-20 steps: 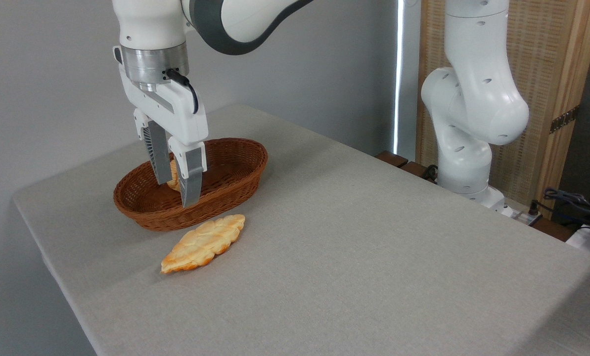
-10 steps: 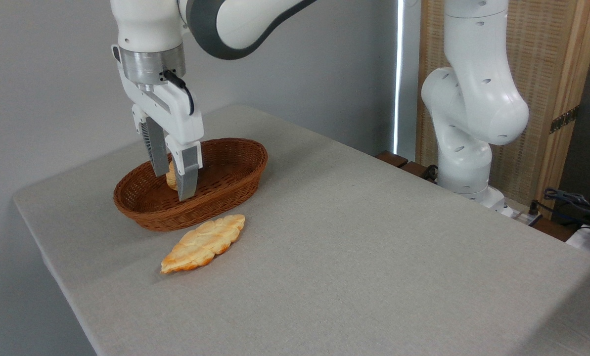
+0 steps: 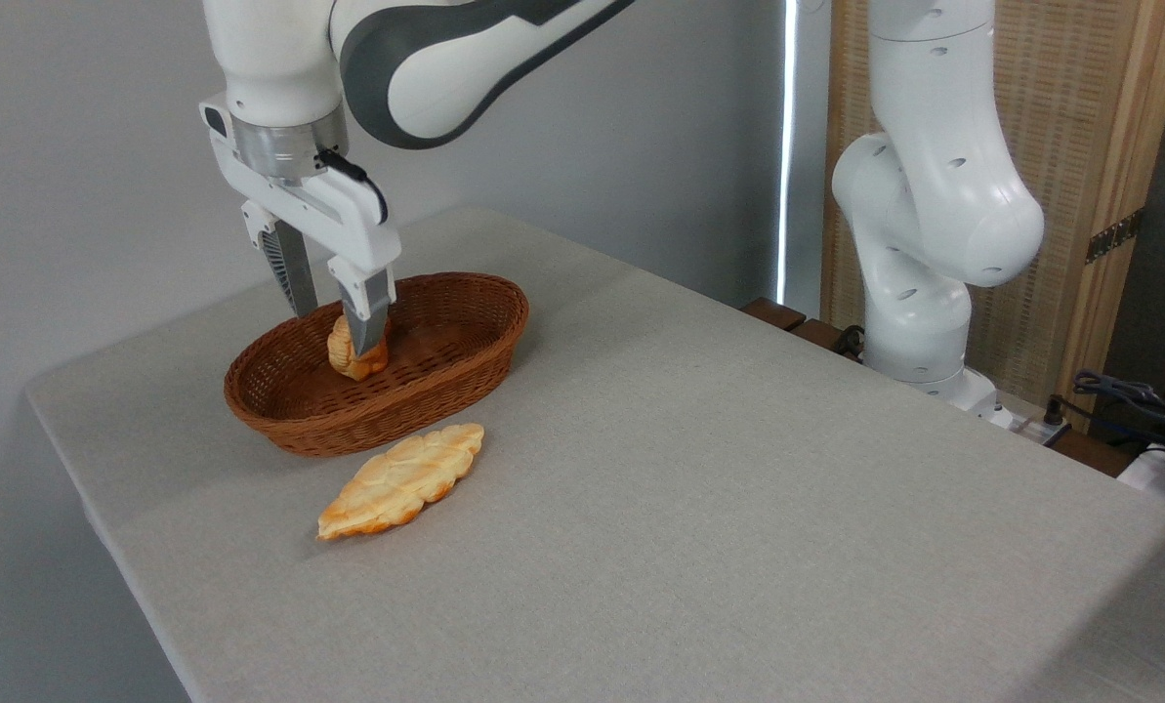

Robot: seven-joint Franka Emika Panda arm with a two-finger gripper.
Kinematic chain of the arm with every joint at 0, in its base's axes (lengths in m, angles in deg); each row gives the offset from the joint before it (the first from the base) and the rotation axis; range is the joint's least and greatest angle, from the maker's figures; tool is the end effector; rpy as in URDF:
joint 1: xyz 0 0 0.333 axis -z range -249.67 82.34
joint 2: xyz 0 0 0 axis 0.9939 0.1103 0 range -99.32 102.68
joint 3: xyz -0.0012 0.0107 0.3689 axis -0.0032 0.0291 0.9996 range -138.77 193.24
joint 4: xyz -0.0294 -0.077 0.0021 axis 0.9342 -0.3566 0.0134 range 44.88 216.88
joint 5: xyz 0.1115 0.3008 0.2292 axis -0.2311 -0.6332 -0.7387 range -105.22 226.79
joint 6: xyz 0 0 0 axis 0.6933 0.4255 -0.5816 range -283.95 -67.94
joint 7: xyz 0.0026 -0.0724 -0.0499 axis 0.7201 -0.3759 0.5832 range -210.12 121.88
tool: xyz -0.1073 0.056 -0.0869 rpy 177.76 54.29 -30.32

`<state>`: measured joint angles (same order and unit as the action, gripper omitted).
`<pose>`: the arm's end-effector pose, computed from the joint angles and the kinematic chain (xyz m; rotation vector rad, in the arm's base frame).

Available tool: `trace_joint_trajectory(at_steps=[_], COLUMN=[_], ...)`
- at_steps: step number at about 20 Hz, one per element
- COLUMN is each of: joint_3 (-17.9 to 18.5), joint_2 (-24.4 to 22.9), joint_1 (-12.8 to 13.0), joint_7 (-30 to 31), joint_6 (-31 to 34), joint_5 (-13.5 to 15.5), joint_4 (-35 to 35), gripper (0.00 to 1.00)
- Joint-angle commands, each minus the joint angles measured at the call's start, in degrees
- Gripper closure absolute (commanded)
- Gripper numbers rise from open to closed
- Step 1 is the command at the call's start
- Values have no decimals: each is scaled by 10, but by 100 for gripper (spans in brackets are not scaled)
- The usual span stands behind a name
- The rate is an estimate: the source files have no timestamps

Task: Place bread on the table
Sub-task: 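Lower the gripper into the basket around the orange bread roll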

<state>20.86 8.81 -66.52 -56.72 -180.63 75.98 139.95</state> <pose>0.5620 -0.2715 0.5250 2.7624 -0.7679 0.1007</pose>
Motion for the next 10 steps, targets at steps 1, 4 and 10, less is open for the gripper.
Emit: trace_joint_trajectory(at_steps=[1, 4, 10], joint_3=[-22, -47, -62], joint_2=[8, 28, 52], joint_1=[1, 2, 16], joint_7=[139, 222, 235], joint_6=[-11, -12, -30], joint_5=[10, 7, 5], joint_4=[3, 3, 3], gripper=[0, 0, 0])
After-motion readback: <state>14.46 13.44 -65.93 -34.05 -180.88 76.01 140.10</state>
